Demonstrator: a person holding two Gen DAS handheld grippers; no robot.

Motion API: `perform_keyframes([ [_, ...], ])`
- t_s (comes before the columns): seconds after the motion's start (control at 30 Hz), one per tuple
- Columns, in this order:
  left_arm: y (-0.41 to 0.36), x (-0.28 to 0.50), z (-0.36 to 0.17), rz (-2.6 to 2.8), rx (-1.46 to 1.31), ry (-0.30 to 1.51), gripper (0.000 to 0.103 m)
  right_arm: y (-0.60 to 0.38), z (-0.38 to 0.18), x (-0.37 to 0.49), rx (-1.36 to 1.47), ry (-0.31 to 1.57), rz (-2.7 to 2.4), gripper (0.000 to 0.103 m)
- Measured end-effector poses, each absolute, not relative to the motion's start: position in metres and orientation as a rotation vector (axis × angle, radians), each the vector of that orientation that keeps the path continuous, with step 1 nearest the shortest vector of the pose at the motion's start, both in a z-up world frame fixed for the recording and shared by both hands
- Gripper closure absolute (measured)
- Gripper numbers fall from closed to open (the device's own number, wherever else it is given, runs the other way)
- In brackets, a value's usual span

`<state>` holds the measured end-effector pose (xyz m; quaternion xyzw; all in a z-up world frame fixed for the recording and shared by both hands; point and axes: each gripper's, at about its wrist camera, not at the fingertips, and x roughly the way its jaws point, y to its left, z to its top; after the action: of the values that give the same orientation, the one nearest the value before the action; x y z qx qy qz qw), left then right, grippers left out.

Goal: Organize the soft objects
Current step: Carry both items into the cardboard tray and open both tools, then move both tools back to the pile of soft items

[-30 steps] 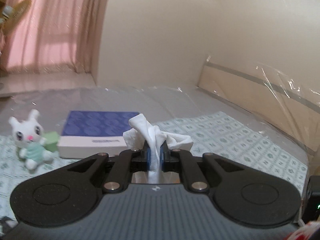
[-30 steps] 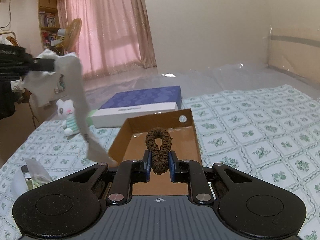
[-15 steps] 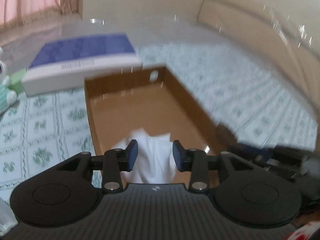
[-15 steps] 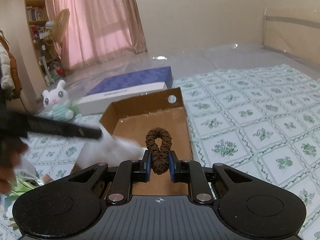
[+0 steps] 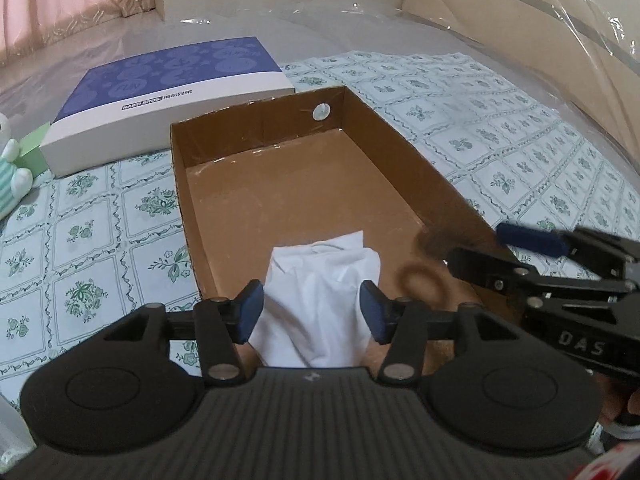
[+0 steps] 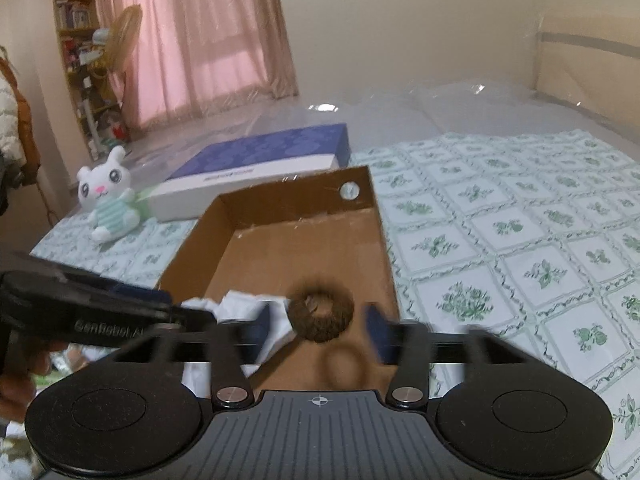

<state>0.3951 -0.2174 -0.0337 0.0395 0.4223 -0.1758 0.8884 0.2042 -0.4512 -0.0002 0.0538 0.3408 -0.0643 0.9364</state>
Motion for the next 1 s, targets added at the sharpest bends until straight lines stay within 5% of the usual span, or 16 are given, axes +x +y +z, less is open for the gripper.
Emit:
perform_keyframes([
  [1.0, -0.153, 0.284, 0.023, -0.366, 0.032, 0.794, 0.037, -0.403, 0.045, 0.136, 0.172, 0.669, -0.095, 0.033],
])
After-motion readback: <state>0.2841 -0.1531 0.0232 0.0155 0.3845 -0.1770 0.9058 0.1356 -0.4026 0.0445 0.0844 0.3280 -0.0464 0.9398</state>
